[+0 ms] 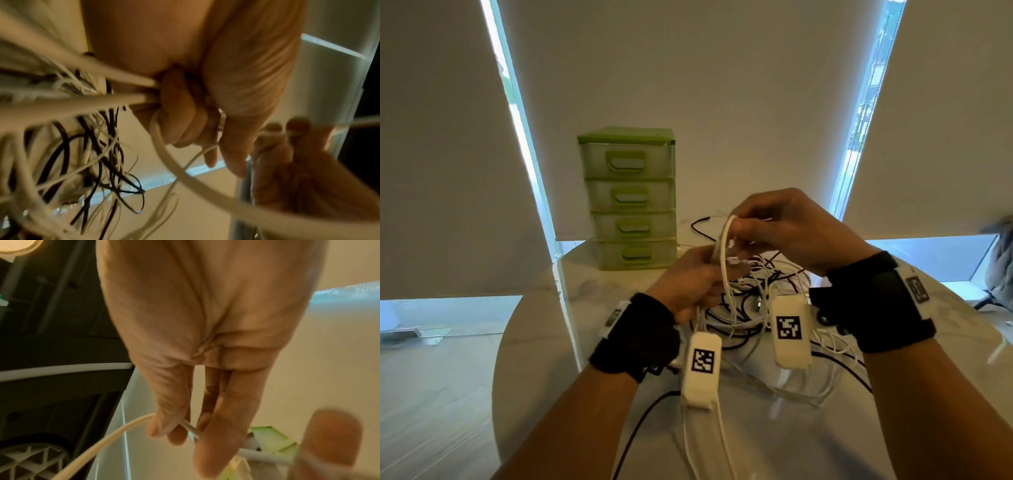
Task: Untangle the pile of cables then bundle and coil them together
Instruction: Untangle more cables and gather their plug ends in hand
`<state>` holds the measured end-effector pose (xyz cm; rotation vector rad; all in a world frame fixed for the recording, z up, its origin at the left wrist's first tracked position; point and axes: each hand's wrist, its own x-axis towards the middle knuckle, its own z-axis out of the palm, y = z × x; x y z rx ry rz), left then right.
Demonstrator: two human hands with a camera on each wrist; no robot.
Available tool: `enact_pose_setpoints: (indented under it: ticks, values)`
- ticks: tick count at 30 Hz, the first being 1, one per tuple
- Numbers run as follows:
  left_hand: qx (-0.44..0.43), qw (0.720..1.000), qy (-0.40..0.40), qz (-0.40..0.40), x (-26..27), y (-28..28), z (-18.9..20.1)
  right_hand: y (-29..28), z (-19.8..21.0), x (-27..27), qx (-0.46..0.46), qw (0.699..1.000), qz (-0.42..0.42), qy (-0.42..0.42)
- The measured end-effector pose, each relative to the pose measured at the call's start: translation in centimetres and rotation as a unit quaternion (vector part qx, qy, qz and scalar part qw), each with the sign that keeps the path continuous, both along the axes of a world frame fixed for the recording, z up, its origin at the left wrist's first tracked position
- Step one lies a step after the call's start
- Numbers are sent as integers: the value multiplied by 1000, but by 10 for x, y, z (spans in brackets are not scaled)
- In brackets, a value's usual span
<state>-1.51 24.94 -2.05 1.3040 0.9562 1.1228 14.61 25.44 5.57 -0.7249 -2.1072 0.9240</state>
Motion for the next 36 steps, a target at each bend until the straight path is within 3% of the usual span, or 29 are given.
enact_pose_setpoints:
  ticks: [3, 5, 7, 10, 12, 14, 18, 21, 23, 25, 28, 30, 32, 36]
  values:
    - [-2, 999, -30, 10, 6, 1, -2, -6, 2, -4, -11, 998, 11, 61]
    - [1, 996, -83, 42, -4, 5, 3, 0, -1, 3, -32, 997, -35, 64]
    - [18, 989, -141, 48, -15, 8, 15, 6, -9, 11, -40, 992, -93, -71]
    - [54, 985, -156, 46, -29, 8, 39, 10, -35, 11, -100, 940, -67, -318]
    - [70, 988, -131, 53, -38, 7, 57, 17, -52, 11, -95, 907, -56, -406]
    - [87, 988, -113, 65, -49, 4, 75, 28, -59, 20, -68, 894, -87, -434]
    - [105, 985, -99, 91, -77, -8, 98, 38, -39, 45, -90, 919, -187, -335]
    - [112, 979, -102, 138, -95, -14, 107, 39, -17, 59, -88, 936, -307, -147]
    - [115, 972, -116, 169, -105, -18, 114, 39, -6, 68, -76, 922, -374, -62]
    - [116, 970, -119, 176, -109, -21, 119, 31, -2, 72, -77, 907, -391, -133]
    - [117, 978, -94, 146, -101, -28, 122, 8, -3, 55, -118, 908, -263, -304]
    - [114, 983, -79, 117, -89, -31, 124, -1, -1, 33, -100, 935, -190, -282]
    - [112, 986, -78, 92, -78, -33, 128, -5, 1, 9, -66, 955, -175, -231]
    - [125, 984, -96, 89, -73, -35, 137, -11, 12, -10, 9, 943, -223, -245]
